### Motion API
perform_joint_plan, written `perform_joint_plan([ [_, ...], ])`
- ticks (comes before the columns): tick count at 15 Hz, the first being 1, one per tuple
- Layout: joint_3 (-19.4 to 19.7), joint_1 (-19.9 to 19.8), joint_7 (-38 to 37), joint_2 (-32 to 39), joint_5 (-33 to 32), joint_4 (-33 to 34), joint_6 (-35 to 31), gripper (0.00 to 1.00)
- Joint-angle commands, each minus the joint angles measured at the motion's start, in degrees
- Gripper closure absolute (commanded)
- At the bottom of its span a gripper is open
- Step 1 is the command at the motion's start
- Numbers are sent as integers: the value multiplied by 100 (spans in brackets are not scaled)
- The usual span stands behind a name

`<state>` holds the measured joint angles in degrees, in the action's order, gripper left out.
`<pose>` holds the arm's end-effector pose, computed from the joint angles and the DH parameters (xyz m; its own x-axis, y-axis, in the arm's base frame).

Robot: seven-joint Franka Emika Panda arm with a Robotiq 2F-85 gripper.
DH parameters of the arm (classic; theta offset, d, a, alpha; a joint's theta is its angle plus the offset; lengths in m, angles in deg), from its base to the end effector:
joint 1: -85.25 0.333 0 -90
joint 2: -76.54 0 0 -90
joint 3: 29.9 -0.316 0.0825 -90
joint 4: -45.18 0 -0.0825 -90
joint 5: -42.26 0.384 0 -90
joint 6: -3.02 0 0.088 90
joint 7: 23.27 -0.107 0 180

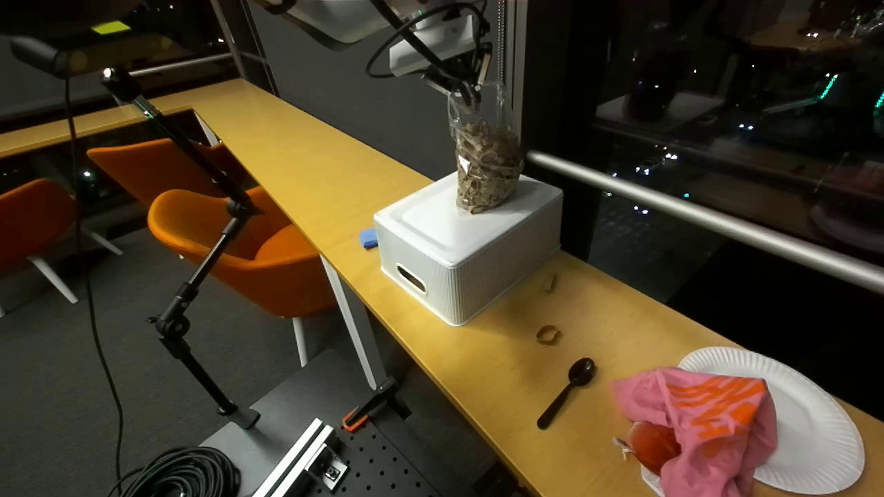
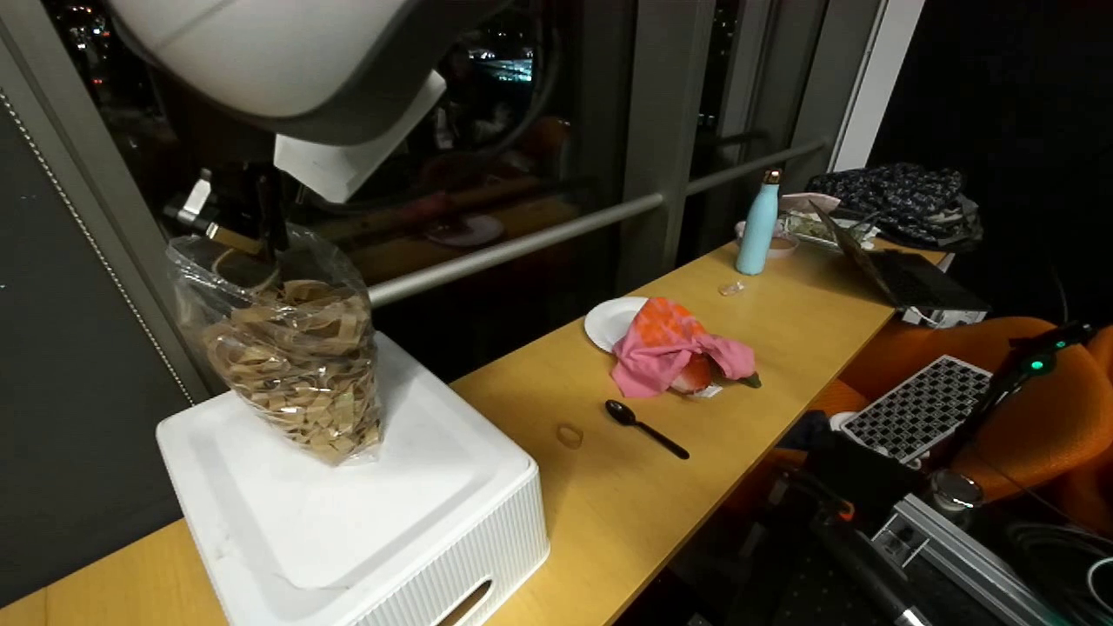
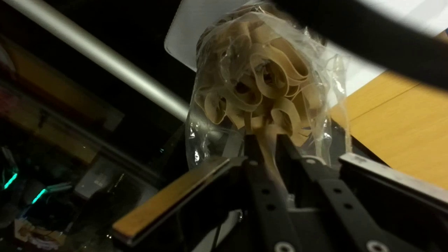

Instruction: Pick the three brown rubber bands from the table and put them in the clear rubber band bag one by one

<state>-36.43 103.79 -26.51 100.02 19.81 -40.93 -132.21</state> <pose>0.6568 0.2869 0.4828 0.7251 0.5507 0.4133 0.4656 -0.8344 0.2949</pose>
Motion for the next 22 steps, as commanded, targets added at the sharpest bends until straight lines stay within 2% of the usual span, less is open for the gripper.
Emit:
perform_joint_plan([
  [1,32,49,68,117,-37,241,64,50],
  [7,29,32,-49,-125,99,277,475,6],
  [8,20,17,-52,-184,143,286,625,1],
  [13,44,-81,-271,-740,282,182,1977,0],
  [17,155,-218,-400,-1297,309,59,3526,0],
  [20,104,-527,-385,-1508,384,62,4487,0],
  [22,143,-752,-335,-1555,499,-87,4794,0],
])
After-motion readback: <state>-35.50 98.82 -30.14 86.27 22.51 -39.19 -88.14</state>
